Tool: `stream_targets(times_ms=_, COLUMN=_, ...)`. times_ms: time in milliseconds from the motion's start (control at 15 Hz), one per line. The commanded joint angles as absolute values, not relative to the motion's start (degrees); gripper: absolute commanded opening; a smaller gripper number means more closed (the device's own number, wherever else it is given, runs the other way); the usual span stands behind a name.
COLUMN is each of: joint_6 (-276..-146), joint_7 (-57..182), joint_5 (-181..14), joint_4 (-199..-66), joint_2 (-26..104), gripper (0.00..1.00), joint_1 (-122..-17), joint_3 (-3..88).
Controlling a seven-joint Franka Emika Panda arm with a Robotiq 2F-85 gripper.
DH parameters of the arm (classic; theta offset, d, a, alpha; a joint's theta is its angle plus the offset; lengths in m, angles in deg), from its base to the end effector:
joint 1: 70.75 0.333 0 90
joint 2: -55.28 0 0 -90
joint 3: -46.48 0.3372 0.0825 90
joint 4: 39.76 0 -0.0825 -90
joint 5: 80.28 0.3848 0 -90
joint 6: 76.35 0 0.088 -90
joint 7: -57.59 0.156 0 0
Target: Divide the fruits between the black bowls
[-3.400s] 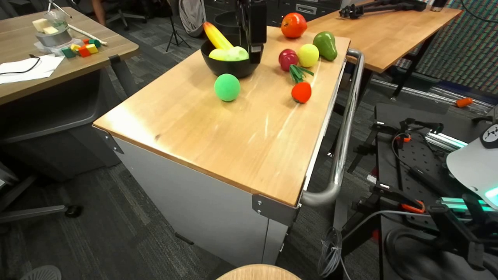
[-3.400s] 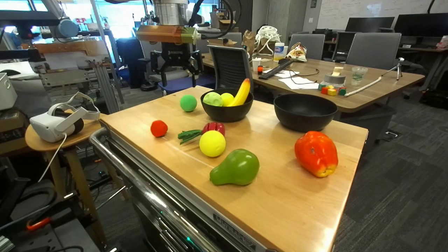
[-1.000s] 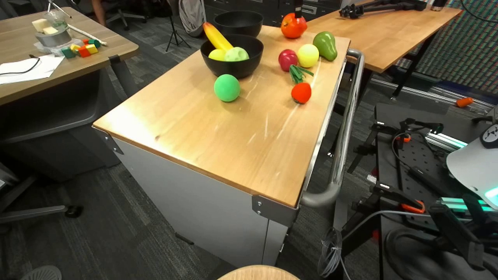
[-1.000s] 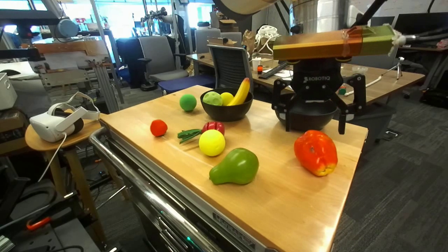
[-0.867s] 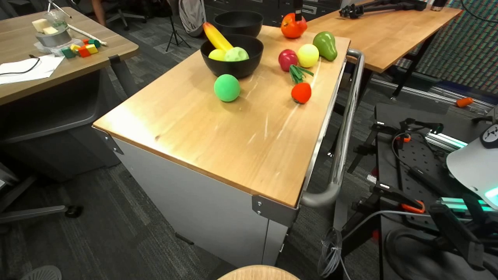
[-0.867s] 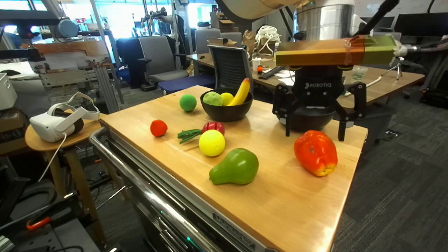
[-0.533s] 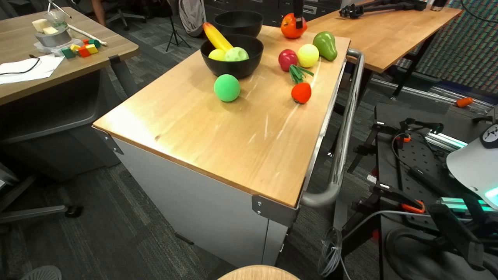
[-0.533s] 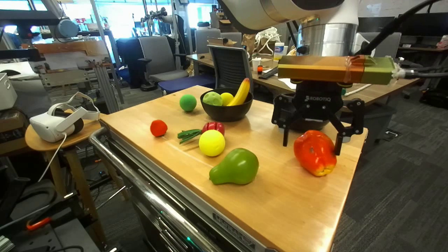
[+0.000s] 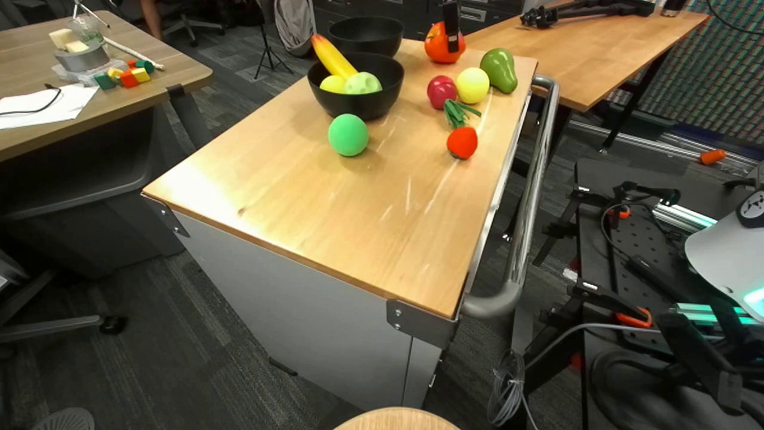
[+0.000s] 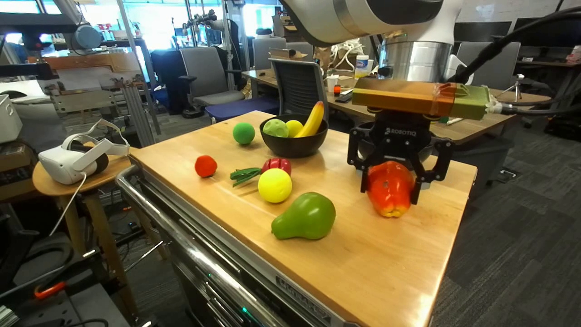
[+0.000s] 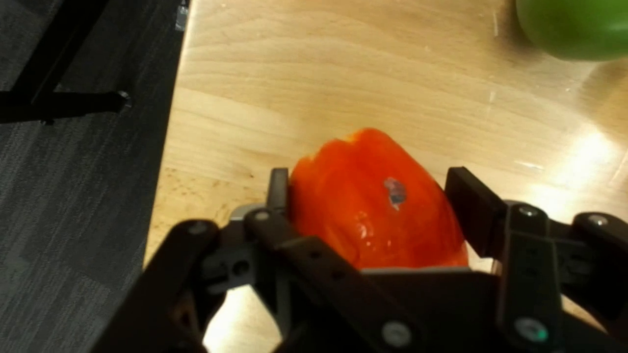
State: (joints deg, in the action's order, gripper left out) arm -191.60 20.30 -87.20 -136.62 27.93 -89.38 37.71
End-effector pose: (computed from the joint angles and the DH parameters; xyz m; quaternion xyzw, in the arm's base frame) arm 0.5804 -0.3064 0.2834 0.9858 0.1209 -0.1111 0.0337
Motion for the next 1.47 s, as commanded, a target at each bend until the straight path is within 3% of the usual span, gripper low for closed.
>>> stream_targets(times_ms=0, joint_6=-191.09, joint_7=20.63, joint_5=-87.73, joint_4=-137.9, joint_2=32.55, gripper=0.53, joint_1=-88.74, joint_3=38.5)
stream_targets(times_ms=467, joint_6=-202.31, joint_7=23.29, joint_5=-93.14, joint_4=-137.83, joint_2=41.93, gripper=0.53, joint_1=-84.1, joint_3=38.87)
stream_targets(times_ms=1400, joint_6=-210.76, joint_7=37.94, joint_5=-95.28, joint_4=-134.26, joint_2=30.21, gripper=0.53, joint_1=-81.68, joint_3=38.67)
